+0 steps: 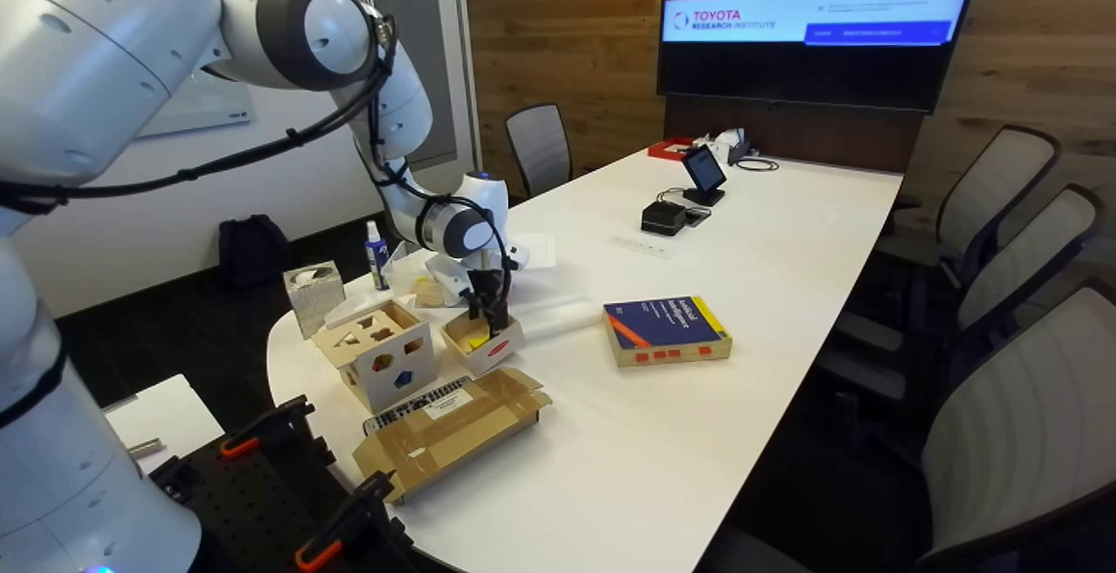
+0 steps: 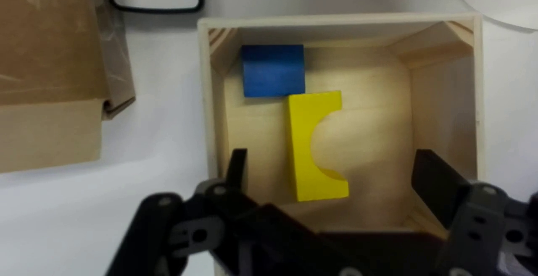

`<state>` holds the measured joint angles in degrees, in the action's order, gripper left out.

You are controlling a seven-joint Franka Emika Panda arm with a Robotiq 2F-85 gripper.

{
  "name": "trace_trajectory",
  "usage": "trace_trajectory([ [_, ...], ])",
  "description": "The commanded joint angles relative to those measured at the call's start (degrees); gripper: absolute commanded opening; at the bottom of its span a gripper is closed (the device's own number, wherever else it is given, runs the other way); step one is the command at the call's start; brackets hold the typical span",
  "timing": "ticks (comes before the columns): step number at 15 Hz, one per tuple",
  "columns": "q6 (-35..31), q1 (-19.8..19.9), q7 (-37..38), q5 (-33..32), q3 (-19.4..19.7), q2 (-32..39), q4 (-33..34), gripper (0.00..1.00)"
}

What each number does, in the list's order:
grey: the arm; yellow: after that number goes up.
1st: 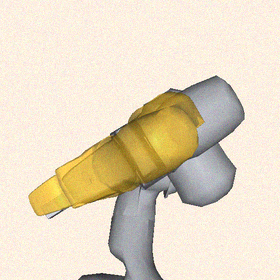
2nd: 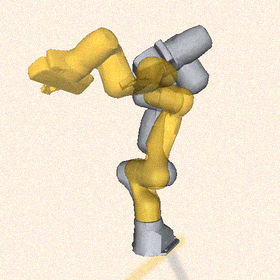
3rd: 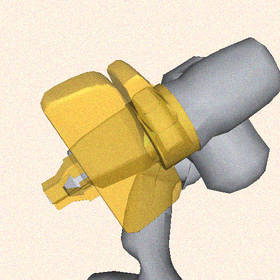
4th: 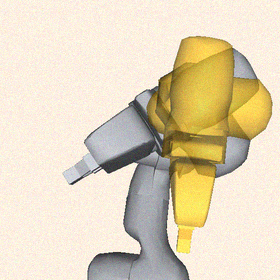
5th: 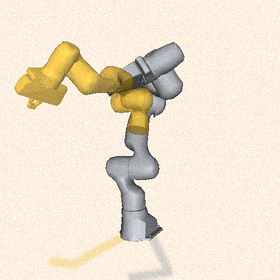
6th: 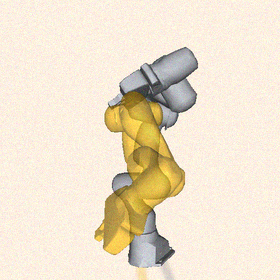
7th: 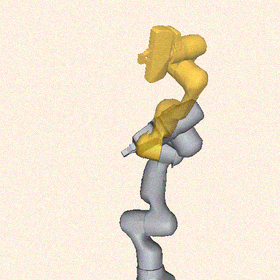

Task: Put the yellow block inside the clear container.

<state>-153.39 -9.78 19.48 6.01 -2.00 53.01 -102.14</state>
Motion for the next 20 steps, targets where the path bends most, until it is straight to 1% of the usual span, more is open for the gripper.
trace_trajectory([
  [1,4.0,-1.0,0.3,0.4,0.9,1.8,3.8,0.75],
  [2,4.6,-0.9,0.2,0.5,0.8,2.1,4.4,0.71],
  [3,5.3,-1.1,0.4,0.4,1.0,2.4,5.0,0.64],
  [6,6.7,-1.3,0.5,0.2,1.1,3.3,6.4,0.39],
  [11,8.1,-1.3,0.4,0.4,0.9,3.7,7.7,0.02],
  [12,8.7,-1.3,0.4,0.3,1.0,2.7,7.2,0.0],
  [13,9.7,-1.5,0.6,0.1,1.2,1.6,6.8,0.04],
  [16,11.9,-1.9,0.5,-0.7,1.6,-2.5,4.7,0.05],
  [20,18.7,-3.3,0.4,-3.5,2.2,-9.8,2.6,0.05],
])
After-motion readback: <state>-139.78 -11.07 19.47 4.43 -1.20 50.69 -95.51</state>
